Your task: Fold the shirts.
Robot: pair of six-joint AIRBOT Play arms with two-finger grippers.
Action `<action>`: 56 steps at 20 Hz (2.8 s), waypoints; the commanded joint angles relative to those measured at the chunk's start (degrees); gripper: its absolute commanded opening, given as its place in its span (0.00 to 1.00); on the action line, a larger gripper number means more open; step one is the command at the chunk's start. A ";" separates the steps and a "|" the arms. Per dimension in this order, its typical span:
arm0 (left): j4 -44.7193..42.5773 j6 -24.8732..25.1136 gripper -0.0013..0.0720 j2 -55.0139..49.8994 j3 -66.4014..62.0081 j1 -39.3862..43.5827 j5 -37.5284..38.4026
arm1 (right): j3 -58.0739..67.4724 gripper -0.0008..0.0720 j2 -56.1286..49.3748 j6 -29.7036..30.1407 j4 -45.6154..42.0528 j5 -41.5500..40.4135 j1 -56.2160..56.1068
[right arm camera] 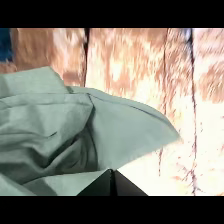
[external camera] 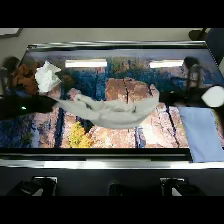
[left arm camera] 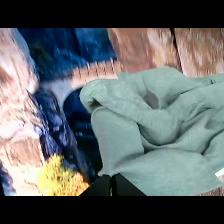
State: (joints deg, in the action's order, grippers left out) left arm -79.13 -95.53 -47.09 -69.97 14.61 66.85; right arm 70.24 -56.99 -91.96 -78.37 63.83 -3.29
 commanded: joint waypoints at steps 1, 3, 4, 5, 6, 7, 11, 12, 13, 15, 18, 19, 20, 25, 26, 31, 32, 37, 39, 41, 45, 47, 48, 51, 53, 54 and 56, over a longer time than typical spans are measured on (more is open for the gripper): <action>-1.86 -1.20 0.05 2.34 -16.48 -1.31 0.46 | 10.16 0.08 9.14 -1.68 -3.98 -1.16 0.00; -0.72 -1.22 0.05 2.12 -27.93 -1.33 -6.10 | 17.07 0.08 13.03 -1.70 -3.85 -7.13 0.00; 0.31 -1.22 0.05 2.14 -32.61 -1.31 -10.27 | 20.41 0.08 14.60 -1.73 -3.52 -11.30 0.00; 1.42 -1.20 0.05 2.12 -37.05 -1.31 -13.99 | 23.82 0.08 15.93 -1.77 -3.17 -15.80 0.00; 2.21 -1.18 0.05 2.12 -40.39 -1.31 -16.33 | 26.73 0.08 16.96 -1.97 -3.02 -19.63 0.00; 2.69 -1.20 0.05 2.12 -43.12 -1.31 -17.68 | 29.00 0.08 17.55 -2.01 -3.02 -21.97 0.00; 0.92 -0.33 0.05 2.12 -47.08 -1.33 -18.49 | 32.94 0.08 17.75 -3.91 -3.32 -20.15 0.00; -2.25 -0.37 0.05 1.92 -46.97 -1.33 -18.43 | 32.94 0.08 17.31 -4.42 -3.85 -18.32 0.00; -6.10 -0.85 0.04 0.96 -46.95 -1.33 -18.53 | 32.94 0.08 16.33 -6.10 -4.83 -16.13 0.00; -10.10 -1.57 0.04 -2.01 -46.93 -1.33 -20.83 | 32.94 0.08 13.40 -7.50 -5.40 -12.41 0.00; -13.14 -1.40 0.04 -10.01 -46.93 -1.40 -23.80 | 32.94 0.08 5.11 -7.50 -5.42 -8.50 0.00; -15.08 -1.40 0.04 -13.73 -46.93 -1.42 -23.85 | 32.94 0.08 1.64 -7.52 -5.44 -7.87 0.00; -16.70 -1.38 0.04 -17.81 -46.82 -1.95 -23.74 | 32.94 0.08 -2.47 -8.09 -5.44 -7.72 0.00; -16.85 -1.44 0.05 -37.59 -45.70 -7.34 -20.35 | 32.94 0.08 -24.15 -17.14 -5.29 -9.97 0.00; -16.85 -1.44 0.05 -40.74 -45.48 -7.74 -18.97 | 32.94 0.08 -27.78 -20.31 -5.20 -11.02 0.00; -14.27 -1.46 0.05 -51.08 -44.78 -6.47 -6.64 | 32.92 0.08 -40.15 -29.16 3.54 -9.09 -0.02; -13.11 -1.46 0.05 -52.76 -44.74 -6.05 -3.58 | 32.94 0.08 -41.48 -29.18 4.79 -7.34 -0.02; -4.83 -0.66 0.64 -56.96 -44.89 -3.78 12.66 | 32.94 0.66 -42.86 -27.50 5.75 1.62 1.36; -4.83 4.33 0.96 -55.78 -45.00 -4.26 21.53 | 32.94 0.85 -40.59 -19.93 5.55 8.61 4.79; -3.76 7.10 0.95 -53.53 -43.43 -6.45 29.75 | 32.94 0.85 -38.34 -10.91 4.72 18.97 9.99; 8.98 8.04 0.94 -42.60 -25.09 -11.89 29.24 | 31.54 0.63 -36.41 -4.17 -3.17 37.24 18.23; 9.07 9.33 0.94 -34.38 -8.52 -13.46 23.78 | 28.04 0.58 -34.99 -4.83 -3.17 37.00 19.93; 9.09 9.90 0.94 -29.92 0.50 -14.91 20.92 | 26.36 0.58 -34.58 -4.72 -3.10 36.89 19.93; 9.09 10.14 0.90 -18.21 21.24 -21.84 16.76 | 21.73 0.58 -34.01 -4.61 0.44 35.56 19.76; 9.14 10.10 0.74 -12.92 29.35 -26.99 12.76 | 19.67 0.58 -34.01 -4.20 2.10 34.82 19.76; 9.42 10.10 0.74 -11.54 31.93 -28.83 10.27 | 18.99 0.58 -34.01 -4.20 2.14 34.64 19.76; 11.61 10.36 0.74 -11.72 35.15 -30.77 6.23 | 18.34 0.58 -34.01 -4.17 2.12 34.62 19.76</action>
State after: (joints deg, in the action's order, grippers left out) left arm -69.65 -85.65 -62.41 -43.44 -12.01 79.61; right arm 90.48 -91.20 -96.55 -77.19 98.26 16.25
